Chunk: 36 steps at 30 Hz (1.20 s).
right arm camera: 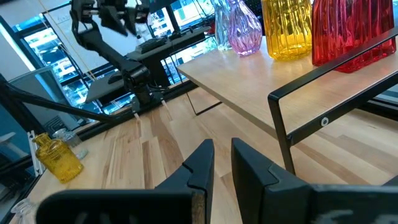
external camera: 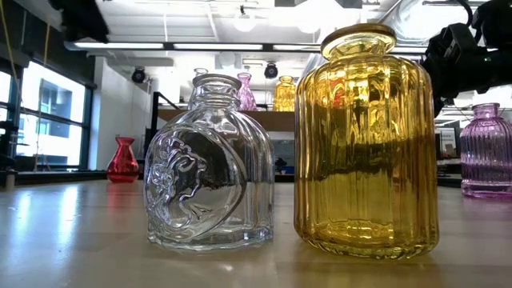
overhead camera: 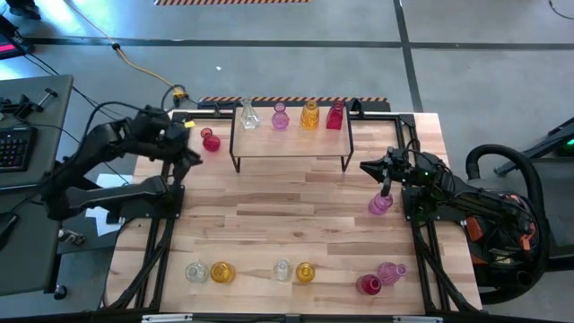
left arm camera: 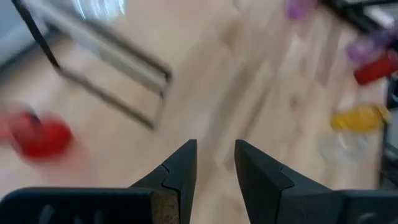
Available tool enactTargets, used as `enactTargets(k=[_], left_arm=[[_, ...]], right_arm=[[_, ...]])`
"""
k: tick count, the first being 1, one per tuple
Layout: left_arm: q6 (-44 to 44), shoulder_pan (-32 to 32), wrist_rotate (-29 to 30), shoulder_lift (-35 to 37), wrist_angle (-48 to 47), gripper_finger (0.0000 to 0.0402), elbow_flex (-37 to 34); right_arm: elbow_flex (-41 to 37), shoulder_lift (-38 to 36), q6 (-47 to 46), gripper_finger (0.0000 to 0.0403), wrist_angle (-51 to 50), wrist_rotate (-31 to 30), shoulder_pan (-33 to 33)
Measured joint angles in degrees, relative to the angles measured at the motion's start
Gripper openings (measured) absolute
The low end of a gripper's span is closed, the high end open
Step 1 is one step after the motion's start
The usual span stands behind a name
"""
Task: Sort vases onto shelf
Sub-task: Put the left transparent vase on the shelf aligned with the other transparent vase
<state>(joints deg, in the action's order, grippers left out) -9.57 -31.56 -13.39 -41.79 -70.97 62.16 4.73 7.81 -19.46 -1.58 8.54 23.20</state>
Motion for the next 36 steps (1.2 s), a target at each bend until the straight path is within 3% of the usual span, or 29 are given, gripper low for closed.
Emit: enactTargets(k=[8,17,23,29,36], left_arm=[[-11.1,6.9,-3.3,-2.4,-13.0,0.0101,-2.1],[-18.6,12.1,-5.1,0.7,-10.7,0.0102,-6.7],[-18.7,15.1,-4.7,1.3,-10.1,0.0102,-6.8],[-19.8,23.0,-5.3,1.0,-9.6,0.0102,-8.8],[-26.8,34.2,-5.6,1.1,-4.3,0.0102,-12.7]], right_arm=[[0.0,0.0,0.0,0.0037,0.0,0.0,0.0],[0.0,0.0,0.0,0.0037,0.0,0.0,0.0],[0.0,0.0,0.0,0.0037,0.0,0.0,0.0],[0.0,0.0,0.0,0.0037,0.0,0.0,0.0],[0.0,0.0,0.0,0.0037,0.0,0.0,0.0]])
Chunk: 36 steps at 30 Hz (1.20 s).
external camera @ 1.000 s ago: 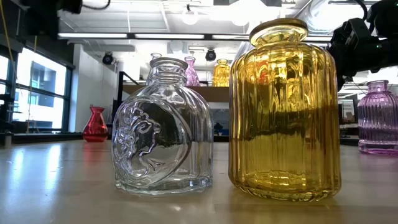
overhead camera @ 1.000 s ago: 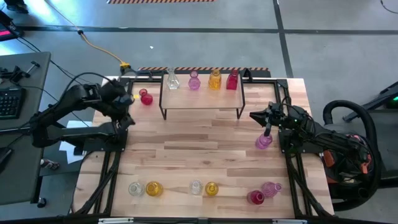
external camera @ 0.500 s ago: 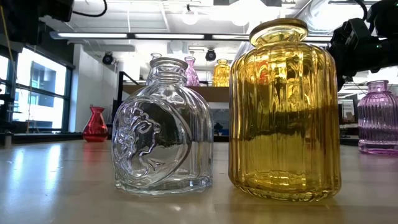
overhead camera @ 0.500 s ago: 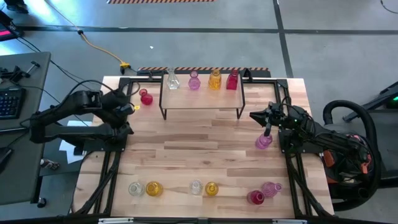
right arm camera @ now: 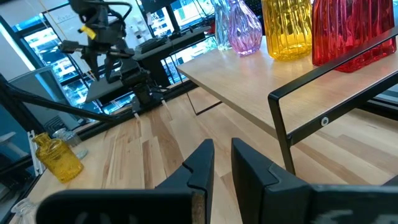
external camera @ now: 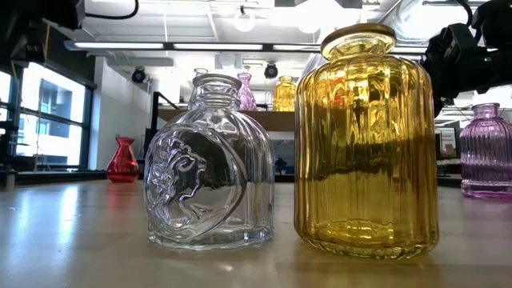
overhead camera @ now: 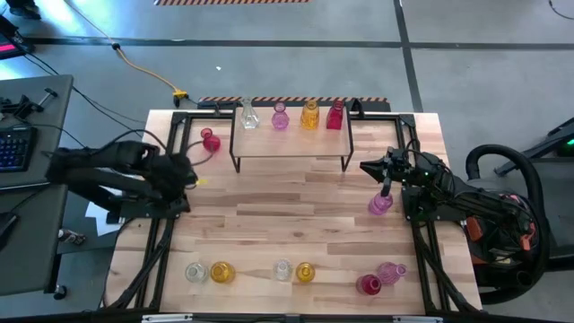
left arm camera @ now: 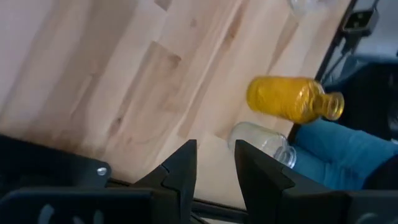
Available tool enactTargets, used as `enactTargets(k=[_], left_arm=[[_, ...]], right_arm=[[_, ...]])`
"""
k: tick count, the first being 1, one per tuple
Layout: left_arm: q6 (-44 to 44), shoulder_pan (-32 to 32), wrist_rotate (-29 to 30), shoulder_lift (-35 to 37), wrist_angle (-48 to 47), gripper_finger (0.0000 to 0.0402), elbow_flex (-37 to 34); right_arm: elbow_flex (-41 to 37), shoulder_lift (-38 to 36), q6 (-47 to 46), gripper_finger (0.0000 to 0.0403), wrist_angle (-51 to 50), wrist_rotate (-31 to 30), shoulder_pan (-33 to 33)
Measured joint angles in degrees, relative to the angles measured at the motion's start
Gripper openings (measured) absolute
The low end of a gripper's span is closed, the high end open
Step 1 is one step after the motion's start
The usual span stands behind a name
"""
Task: Sort vases onto shelf
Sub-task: Put the left transparent vase on the shelf aligned with the other transparent vase
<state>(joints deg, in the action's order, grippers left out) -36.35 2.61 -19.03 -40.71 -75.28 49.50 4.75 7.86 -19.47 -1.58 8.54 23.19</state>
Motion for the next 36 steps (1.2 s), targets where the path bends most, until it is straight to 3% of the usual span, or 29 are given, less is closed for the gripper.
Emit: enactTargets(k=[9,14,26,36], left_arm=[[-8.4,14.1,2.3,-2.9,8.6,0.0102,-2.0],[-8.6,21.3,6.5,-6.5,14.6,0.0102,-2.0],[-17.2,38.8,8.3,-15.4,19.7,0.0102,-2.0],[-23.7,45.5,13.2,-23.4,25.9,0.0114,-1.9]], right_arm=[[0.0,0.0,0.0,0.0037,0.0,0.0,0.0],[0.0,0.0,0.0,0.0037,0.0,0.0,0.0],[0.0,0.0,0.0,0.0037,0.0,0.0,0.0],[0.0,0.0,0.0,0.0037,-0.1,0.0,0.0]])
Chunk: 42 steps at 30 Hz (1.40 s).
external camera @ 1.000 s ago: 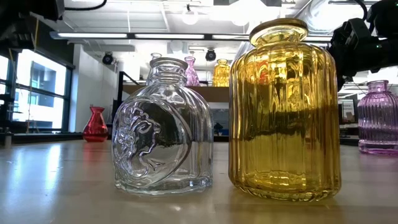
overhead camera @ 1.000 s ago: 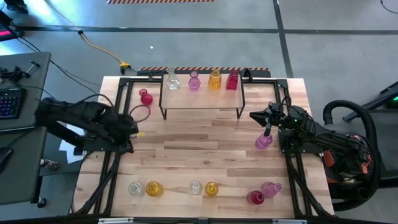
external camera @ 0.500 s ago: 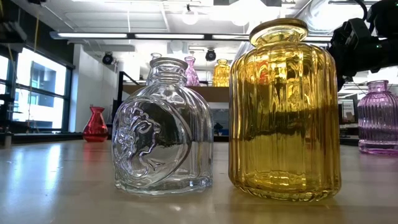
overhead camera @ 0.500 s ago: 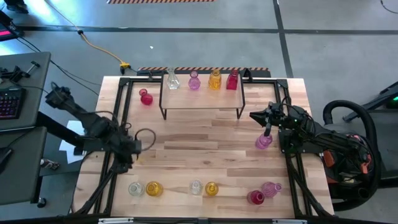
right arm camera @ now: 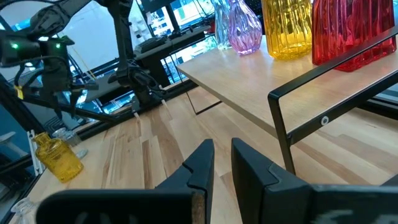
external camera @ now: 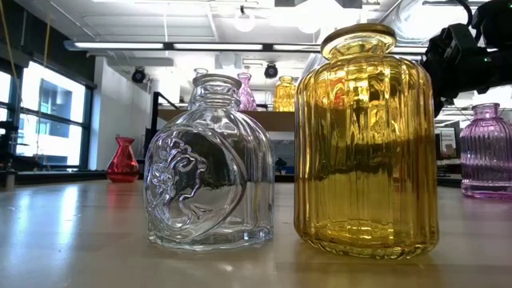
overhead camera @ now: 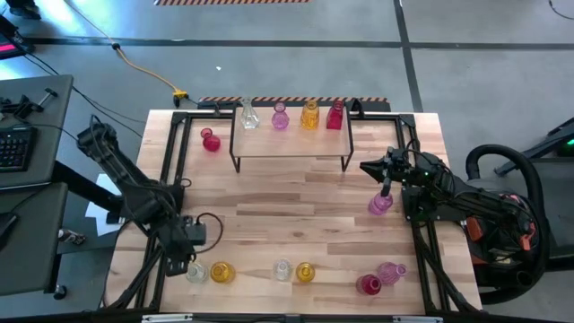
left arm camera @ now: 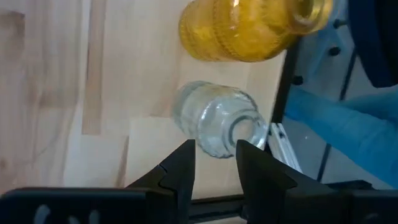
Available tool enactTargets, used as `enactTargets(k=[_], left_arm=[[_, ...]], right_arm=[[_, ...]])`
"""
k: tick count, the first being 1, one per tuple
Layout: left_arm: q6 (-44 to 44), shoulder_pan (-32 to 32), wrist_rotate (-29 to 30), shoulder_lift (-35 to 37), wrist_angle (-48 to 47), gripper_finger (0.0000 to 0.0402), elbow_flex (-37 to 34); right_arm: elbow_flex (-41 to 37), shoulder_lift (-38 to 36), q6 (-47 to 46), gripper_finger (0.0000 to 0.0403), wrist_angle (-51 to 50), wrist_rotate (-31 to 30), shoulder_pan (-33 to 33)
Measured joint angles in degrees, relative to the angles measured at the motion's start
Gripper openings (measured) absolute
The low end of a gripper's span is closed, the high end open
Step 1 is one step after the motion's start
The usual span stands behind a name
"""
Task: Sort vases onto shelf
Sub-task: Put the left transparent vase on the shelf aligned with the other transparent vase
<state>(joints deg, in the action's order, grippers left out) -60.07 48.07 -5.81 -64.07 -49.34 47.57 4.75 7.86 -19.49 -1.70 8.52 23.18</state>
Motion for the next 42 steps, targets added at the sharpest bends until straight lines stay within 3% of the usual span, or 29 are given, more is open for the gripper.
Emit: enactTargets(k=[13,42], left_arm=[[-3.9,1.3,2.5,-2.8,1.4,0.0178,0.0],[-5.9,6.0,5.1,-5.1,4.0,0.0182,0.0]], right_arm=[[0.0,0.0,0.0,0.0037,0.0,0.0,0.0],[0.0,0.0,0.0,0.0037,-0.5,0.0,0.0]])
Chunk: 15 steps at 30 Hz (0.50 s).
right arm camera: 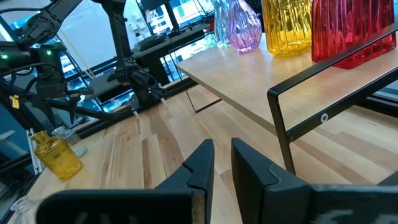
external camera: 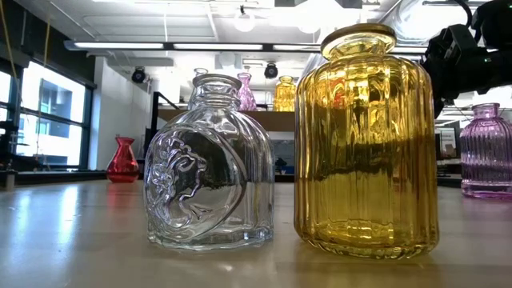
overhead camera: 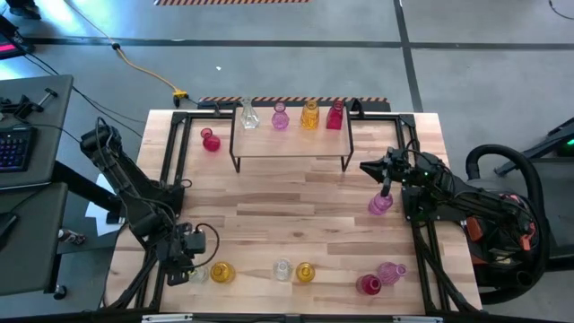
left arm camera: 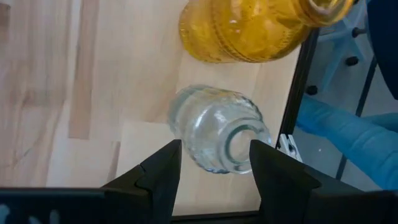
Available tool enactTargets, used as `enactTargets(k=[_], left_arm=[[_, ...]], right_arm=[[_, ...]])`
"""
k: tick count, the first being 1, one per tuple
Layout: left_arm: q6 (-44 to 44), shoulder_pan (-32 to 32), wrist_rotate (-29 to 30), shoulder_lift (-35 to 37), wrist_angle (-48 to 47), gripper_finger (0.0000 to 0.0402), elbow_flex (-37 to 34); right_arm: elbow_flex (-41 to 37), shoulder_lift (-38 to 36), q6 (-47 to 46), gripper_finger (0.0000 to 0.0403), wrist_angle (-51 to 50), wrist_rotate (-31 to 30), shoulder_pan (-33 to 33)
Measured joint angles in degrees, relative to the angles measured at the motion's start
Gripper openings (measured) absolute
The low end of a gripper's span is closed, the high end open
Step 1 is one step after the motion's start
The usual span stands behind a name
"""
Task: Sort vases onto shelf
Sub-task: Put the left transparent vase on the shelf aligned with the other transparent vase
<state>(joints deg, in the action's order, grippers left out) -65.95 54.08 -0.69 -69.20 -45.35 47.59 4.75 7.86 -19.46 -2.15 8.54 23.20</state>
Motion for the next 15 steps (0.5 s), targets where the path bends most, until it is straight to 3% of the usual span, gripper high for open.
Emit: enactTargets(k=[15], left_arm=[[0.6,0.4,0.4,-3.7,0.6,0.0174,0.0]], right_arm=[[0.0,0.0,0.0,0.0037,-0.2,0.0,0.0]])
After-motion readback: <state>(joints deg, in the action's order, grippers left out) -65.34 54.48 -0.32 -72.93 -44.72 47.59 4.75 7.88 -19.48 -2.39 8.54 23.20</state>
